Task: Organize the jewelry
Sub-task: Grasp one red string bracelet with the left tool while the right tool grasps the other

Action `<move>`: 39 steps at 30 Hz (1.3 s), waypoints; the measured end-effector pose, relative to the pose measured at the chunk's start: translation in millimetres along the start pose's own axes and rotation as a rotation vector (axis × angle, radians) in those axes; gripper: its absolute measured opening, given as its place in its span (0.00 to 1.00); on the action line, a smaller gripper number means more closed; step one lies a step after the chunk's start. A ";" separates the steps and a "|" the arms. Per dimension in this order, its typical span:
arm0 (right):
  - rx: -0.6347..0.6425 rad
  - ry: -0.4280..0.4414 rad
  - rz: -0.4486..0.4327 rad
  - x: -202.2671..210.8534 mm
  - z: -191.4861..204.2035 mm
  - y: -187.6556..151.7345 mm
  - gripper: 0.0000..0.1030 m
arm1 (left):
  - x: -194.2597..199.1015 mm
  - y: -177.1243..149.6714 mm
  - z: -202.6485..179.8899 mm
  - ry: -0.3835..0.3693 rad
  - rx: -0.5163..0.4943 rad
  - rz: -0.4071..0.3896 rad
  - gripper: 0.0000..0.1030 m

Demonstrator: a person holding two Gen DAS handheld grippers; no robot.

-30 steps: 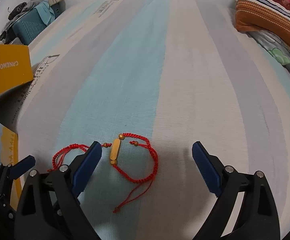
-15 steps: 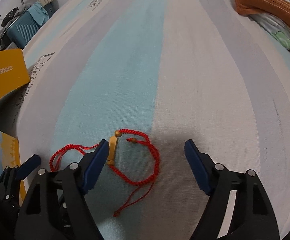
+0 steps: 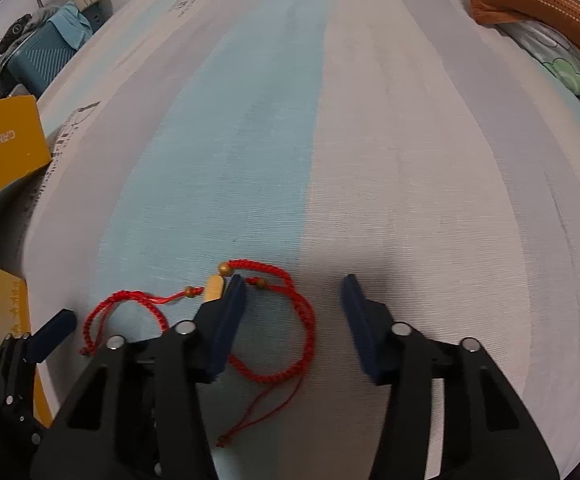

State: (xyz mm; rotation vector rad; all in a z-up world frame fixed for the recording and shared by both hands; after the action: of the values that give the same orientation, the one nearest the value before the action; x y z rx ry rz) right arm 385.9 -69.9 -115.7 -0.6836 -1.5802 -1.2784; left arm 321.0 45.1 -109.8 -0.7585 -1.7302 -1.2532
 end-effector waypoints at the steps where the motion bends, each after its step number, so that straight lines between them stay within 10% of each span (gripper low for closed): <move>1: -0.002 0.003 0.000 -0.2 -0.7 -0.3 0.45 | 1.0 0.0 -0.9 -0.011 -0.002 0.003 0.93; 7: -0.005 -0.003 -0.003 0.6 -2.1 -2.3 0.30 | -6.7 -2.4 -3.7 0.011 -0.014 0.007 0.93; 15: -0.011 -0.003 -0.007 3.7 -3.5 -3.3 0.08 | -1.7 1.8 5.9 0.045 0.031 -0.006 0.58; 27: -0.014 0.003 -0.034 15.7 -2.9 -2.1 0.06 | 10.1 5.2 16.7 0.039 0.075 0.008 0.14; 39: -0.019 0.000 -0.062 36.5 -3.7 -4.6 0.06 | 22.9 1.9 10.2 0.029 0.055 0.012 0.02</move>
State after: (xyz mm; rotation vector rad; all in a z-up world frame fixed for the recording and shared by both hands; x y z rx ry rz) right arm 369.0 -79.8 -84.2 -0.6508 -1.6021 -1.3401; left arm 309.3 55.3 -90.1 -0.7138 -1.7273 -1.1977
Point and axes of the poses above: each gripper's, at about its wrist camera, not at the fingertips, and x roughly against the way its jaws point, z to its left, y to its top, the point moved 2 cm from there along -x, roughly the way its jaws point, and after that the axes turned 15 degrees about x, right-handed, at the moved point
